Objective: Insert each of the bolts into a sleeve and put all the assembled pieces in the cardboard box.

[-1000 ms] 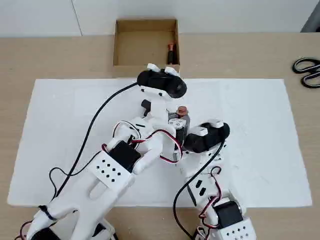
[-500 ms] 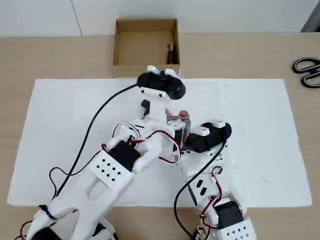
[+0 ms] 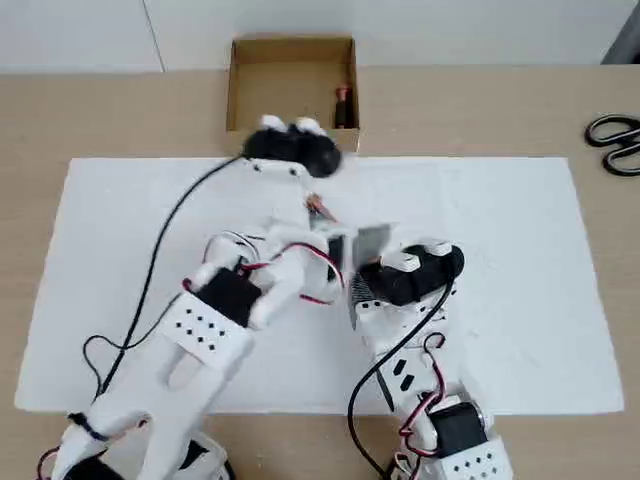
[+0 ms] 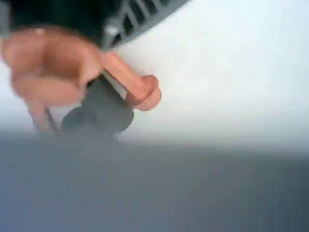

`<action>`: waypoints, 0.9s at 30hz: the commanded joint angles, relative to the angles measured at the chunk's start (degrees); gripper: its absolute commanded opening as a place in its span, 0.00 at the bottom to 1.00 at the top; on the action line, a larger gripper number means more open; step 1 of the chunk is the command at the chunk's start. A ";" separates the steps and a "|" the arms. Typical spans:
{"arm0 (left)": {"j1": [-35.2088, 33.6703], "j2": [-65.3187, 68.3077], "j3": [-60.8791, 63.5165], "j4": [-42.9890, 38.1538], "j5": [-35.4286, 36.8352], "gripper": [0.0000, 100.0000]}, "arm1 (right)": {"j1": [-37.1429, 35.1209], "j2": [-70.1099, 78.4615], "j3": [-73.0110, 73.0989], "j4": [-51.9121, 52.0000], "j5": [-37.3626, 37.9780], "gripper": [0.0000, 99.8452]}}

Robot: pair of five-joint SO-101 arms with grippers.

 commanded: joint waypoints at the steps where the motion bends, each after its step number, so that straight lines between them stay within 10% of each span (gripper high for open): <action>1: -7.38 -2.02 -3.56 0.18 0.44 0.28 | 0.31 -0.84 -0.09 -1.36 -0.53 0.00; 15: -28.57 -1.85 -4.35 12.66 -1.93 0.28 | 1.19 6.64 -20.40 8.48 5.45 0.00; 27: -30.51 -1.85 -6.02 18.46 -13.36 0.28 | 5.41 55.25 -64.97 8.40 10.37 0.00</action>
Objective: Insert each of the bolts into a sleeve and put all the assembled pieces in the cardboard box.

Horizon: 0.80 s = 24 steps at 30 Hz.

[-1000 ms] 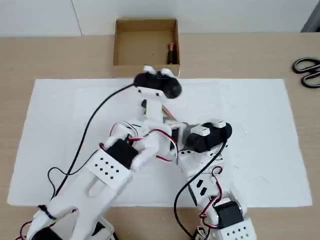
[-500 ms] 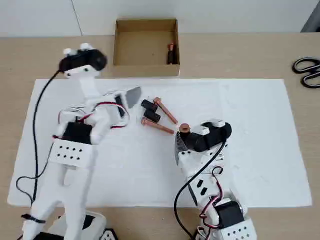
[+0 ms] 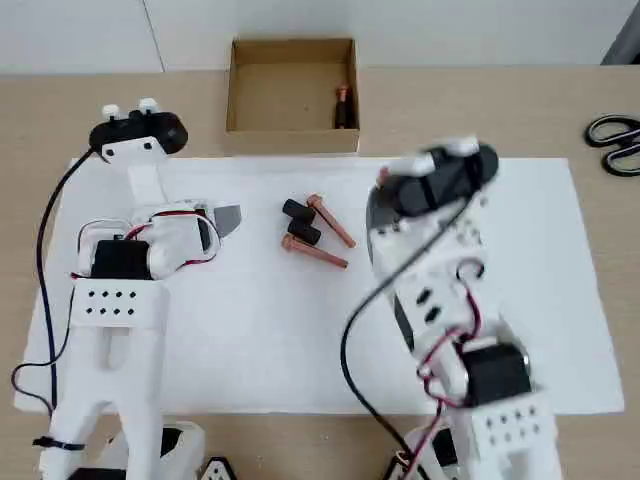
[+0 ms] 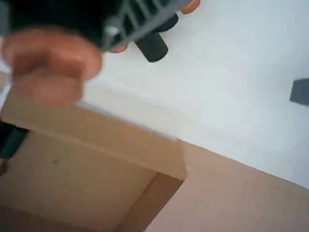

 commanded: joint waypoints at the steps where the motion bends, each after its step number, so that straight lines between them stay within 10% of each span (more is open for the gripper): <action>1: -0.26 -1.85 -2.33 0.44 -0.88 0.28 | 1.71 15.78 -13.98 -3.03 1.41 0.00; 24: -0.35 -1.85 1.10 0.26 -4.40 0.28 | 2.95 102.90 -92.13 -5.67 1.41 0.00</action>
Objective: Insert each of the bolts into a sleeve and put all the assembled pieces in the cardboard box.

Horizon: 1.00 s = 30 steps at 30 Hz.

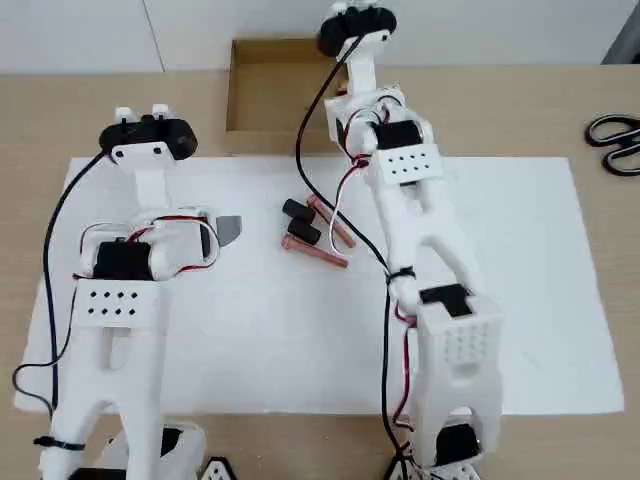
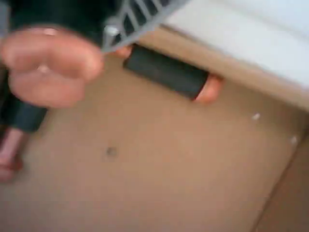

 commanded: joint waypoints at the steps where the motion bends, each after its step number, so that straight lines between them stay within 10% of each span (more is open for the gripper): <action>1: -0.35 -1.85 -0.13 -0.35 -0.35 0.28 | -0.40 9.36 -18.55 -2.33 0.53 0.00; 30: -0.18 -1.85 1.10 -0.35 -0.35 0.28 | -3.82 40.92 -51.25 -4.18 0.53 0.18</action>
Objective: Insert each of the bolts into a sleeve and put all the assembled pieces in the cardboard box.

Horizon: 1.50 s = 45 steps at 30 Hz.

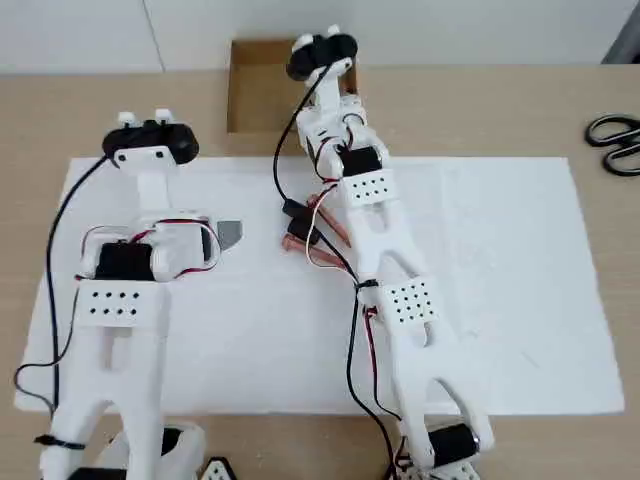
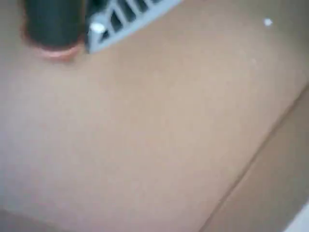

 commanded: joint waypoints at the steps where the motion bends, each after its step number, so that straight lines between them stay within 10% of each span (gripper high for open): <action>1: -0.18 -1.85 -0.13 -0.35 -0.26 0.28 | -0.13 -1.54 -4.57 -1.19 0.35 0.18; 19: 0.09 -1.85 -0.40 -0.44 -0.26 0.28 | -0.66 -20.62 -13.19 27.91 0.35 0.18; 27: 0.00 -1.85 -0.31 -0.44 -0.09 0.28 | -6.02 -26.77 -13.19 59.38 0.35 0.18; 45: -0.26 -1.85 -0.13 -0.09 0.35 0.28 | -8.13 -36.09 14.24 60.97 8.09 0.18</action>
